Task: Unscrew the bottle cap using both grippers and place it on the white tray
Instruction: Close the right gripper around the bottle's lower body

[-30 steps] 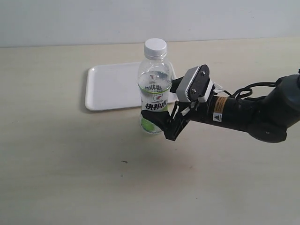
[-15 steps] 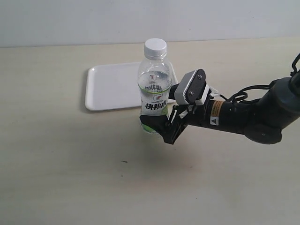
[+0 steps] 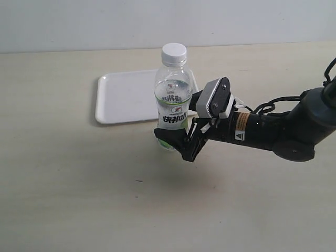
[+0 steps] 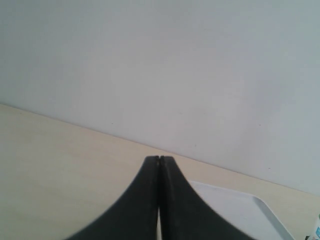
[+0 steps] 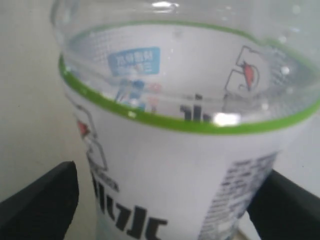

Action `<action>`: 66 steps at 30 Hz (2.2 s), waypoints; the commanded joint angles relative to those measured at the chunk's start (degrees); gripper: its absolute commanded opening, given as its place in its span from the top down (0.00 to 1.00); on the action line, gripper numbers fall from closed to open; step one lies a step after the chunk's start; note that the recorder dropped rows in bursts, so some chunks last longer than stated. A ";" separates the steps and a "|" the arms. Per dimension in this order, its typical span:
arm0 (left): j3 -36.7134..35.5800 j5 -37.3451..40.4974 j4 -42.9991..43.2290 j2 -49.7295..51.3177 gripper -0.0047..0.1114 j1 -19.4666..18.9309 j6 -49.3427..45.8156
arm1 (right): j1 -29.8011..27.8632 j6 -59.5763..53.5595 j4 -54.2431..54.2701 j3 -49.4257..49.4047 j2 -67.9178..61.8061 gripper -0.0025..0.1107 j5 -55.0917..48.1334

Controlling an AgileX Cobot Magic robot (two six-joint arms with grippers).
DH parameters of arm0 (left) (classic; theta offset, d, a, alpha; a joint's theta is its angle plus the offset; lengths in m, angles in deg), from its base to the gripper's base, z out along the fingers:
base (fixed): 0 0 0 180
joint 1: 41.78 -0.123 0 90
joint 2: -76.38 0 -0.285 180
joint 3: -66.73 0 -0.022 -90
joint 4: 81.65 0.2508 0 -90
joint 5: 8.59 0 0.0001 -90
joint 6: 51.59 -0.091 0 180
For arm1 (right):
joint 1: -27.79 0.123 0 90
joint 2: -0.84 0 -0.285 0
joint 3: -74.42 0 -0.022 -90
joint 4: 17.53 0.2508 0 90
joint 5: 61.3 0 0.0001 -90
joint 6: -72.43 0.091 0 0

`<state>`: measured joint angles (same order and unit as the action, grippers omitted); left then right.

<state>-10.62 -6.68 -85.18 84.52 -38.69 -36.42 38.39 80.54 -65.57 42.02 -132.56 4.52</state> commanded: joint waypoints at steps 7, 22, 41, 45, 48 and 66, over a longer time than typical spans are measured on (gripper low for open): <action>0.13 0.11 -0.06 -0.35 0.96 0.35 -0.17 | 0.13 0.32 -0.38 2.24 -0.46 0.24 0.11; 0.13 0.11 -0.06 -0.35 0.96 0.35 -0.17 | 0.13 0.93 -0.54 2.46 -2.44 0.25 1.76; 0.13 0.80 -0.06 -0.35 0.96 0.35 -0.17 | 0.13 1.19 -0.42 2.46 -0.87 0.98 3.93; 0.13 0.97 -0.36 -0.35 0.96 0.35 0.46 | 0.13 2.59 -2.09 2.46 0.54 0.98 3.90; 0.13 1.34 -0.62 -0.35 0.96 0.35 0.46 | 0.13 2.55 -3.12 2.46 1.18 0.98 3.17; 8.13 0.18 -3.38 3.46 0.96 12.09 0.09 | 0.13 2.45 -5.90 2.46 1.94 0.98 -0.64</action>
<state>-5.45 -5.45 -88.13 85.49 -29.93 -35.96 38.39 82.86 -72.19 44.19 -131.36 1.85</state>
